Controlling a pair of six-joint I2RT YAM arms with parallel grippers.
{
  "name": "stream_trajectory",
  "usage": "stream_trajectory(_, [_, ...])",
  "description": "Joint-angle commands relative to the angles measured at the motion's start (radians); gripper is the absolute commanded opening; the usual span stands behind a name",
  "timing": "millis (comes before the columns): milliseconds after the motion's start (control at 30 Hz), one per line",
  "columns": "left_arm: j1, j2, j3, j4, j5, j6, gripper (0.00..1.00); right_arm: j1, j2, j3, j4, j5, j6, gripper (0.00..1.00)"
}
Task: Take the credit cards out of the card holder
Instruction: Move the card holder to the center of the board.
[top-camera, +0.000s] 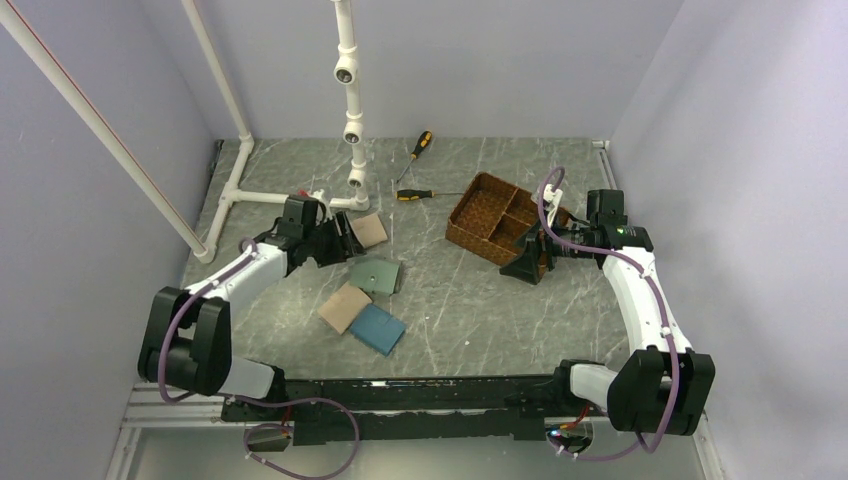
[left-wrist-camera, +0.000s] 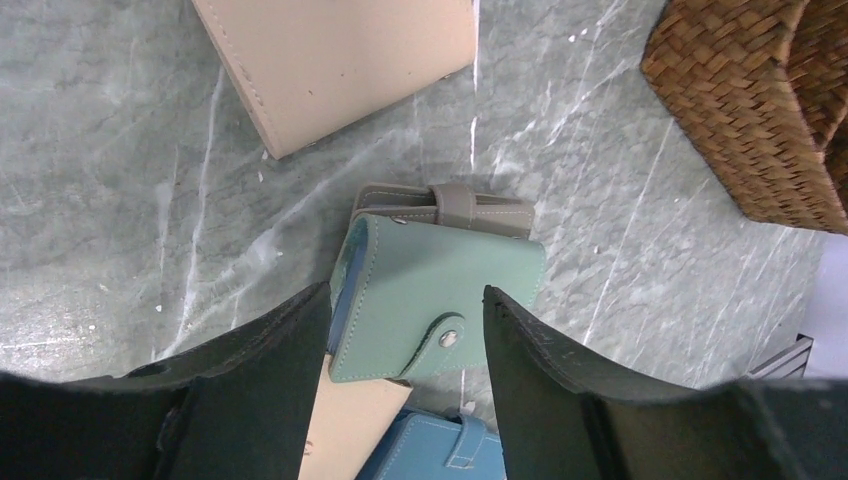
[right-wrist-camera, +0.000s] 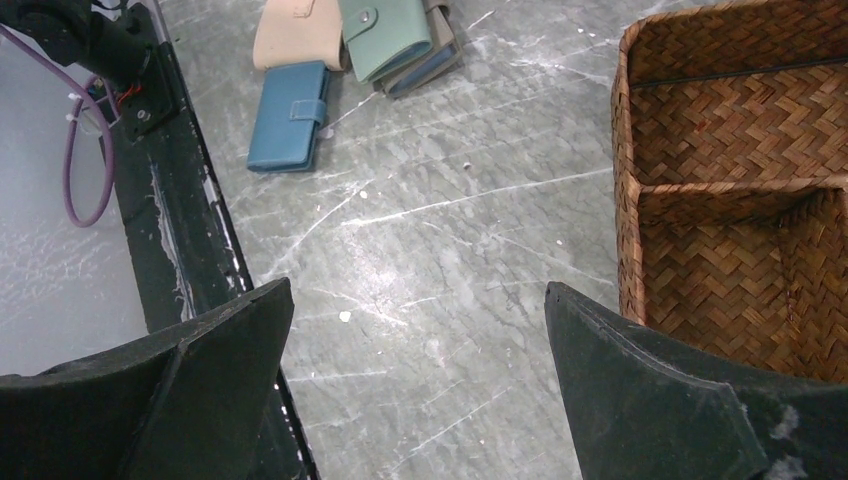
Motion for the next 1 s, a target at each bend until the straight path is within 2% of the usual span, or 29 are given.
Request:
stream_trajectory(0, [0.002, 0.053, 0.001, 0.015, 0.042, 0.017, 0.61, 0.01, -0.005, 0.031, 0.014, -0.009, -0.026, 1.0])
stream_trajectory(467, [0.002, 0.1, -0.057, 0.117, 0.13, -0.062, 0.47, 0.027, -0.007, 0.029, 0.017, -0.002, -0.027, 1.0])
stream_trajectory(533, [0.002, 0.101, -0.068, 0.142, 0.145, -0.078, 0.4, 0.027, -0.006, 0.029, 0.017, -0.003, -0.027, 1.0])
stream_trajectory(700, [0.002, 0.086, -0.09, 0.176, 0.156, -0.119, 0.02, 0.029, -0.01, 0.031, 0.011, -0.006, -0.03, 1.0])
stream_trajectory(867, [0.002, 0.015, -0.134, 0.299, 0.217, -0.193, 0.0, 0.034, -0.011, 0.031, 0.009, -0.008, -0.033, 1.0])
stream_trajectory(967, [0.002, -0.021, -0.198, 0.456, 0.271, -0.298, 0.0, 0.035, -0.012, 0.031, 0.009, -0.011, -0.033, 1.0])
